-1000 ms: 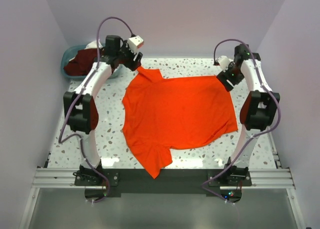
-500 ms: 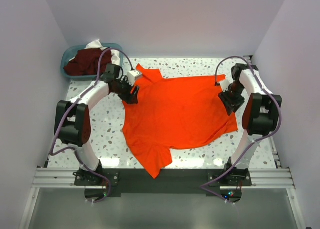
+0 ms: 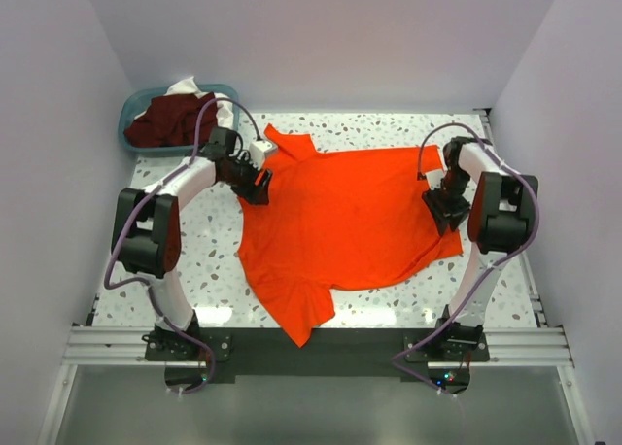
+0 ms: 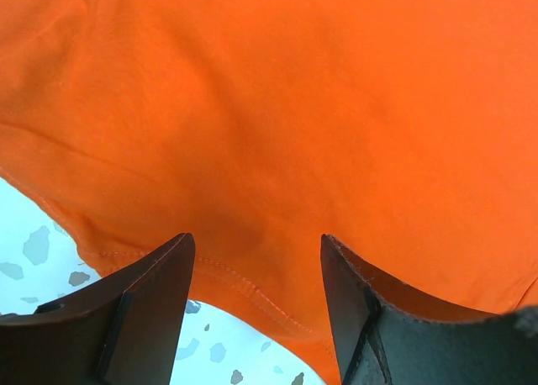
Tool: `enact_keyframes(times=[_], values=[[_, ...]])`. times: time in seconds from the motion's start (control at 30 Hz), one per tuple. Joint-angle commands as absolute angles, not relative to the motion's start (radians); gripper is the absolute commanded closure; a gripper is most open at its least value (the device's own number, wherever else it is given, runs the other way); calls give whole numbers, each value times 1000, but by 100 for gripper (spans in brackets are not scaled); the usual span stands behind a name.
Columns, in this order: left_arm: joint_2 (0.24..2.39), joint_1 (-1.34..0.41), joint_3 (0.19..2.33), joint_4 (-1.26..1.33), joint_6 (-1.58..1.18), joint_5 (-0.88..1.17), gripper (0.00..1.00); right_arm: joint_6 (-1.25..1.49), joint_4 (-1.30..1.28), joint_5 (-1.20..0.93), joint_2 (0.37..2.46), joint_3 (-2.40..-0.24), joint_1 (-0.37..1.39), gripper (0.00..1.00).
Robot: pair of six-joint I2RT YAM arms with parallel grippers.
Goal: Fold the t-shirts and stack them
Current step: Fold the tshirt
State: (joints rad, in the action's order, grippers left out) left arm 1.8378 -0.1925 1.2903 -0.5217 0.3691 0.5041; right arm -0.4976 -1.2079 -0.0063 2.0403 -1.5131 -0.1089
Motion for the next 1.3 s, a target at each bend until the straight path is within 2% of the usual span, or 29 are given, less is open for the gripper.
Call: enact_keyframes(times=[0.0, 0.07, 0.17, 0.2, 0.27, 0.3, 0.4, 0.6, 0.73, 0.9, 1.03, 1.17, 1.27], values=[[1847, -198, 1341, -503, 348, 499, 33, -469, -1174, 25, 2054, -1519, -117, 55], [1853, -198, 1344, -508, 353, 497, 33, -466, -1175, 20, 2062, -1523, -117, 56], [1861, -198, 1348, -503, 356, 489, 33, -468, -1195, 12, 2069, -1535, -118, 63], [1864, -198, 1351, -502, 356, 488, 33, -472, -1206, 11, 2068, -1537, -118, 70], [1873, -199, 1354, -503, 356, 485, 33, -479, -1226, 6, 2054, -1536, -126, 77], [1873, -198, 1359, -503, 357, 483, 33, -485, -1232, 8, 2049, -1536, -129, 88], [1879, -199, 1362, -503, 356, 477, 34, -491, -1271, 3, 2014, -1536, -141, 100], [1876, -199, 1359, -512, 359, 448, 36, -537, -1333, 29, 1872, -1473, -170, 100], [1865, -198, 1351, -520, 362, 445, 37, -583, -1312, 77, 1778, -1323, -181, 99], [1847, -198, 1335, -537, 367, 442, 37, -601, -1233, 142, 1717, -1172, -181, 84], [1813, -199, 1315, -566, 364, 437, 38, -632, -1155, 247, 1674, -1105, -187, 79], [1757, -199, 1284, -592, 356, 413, 40, -647, -1085, 281, 1649, -1121, -193, 62], [1772, -202, 1302, -635, 351, 377, 42, -624, -1094, 171, 1669, -1222, -193, 61]])
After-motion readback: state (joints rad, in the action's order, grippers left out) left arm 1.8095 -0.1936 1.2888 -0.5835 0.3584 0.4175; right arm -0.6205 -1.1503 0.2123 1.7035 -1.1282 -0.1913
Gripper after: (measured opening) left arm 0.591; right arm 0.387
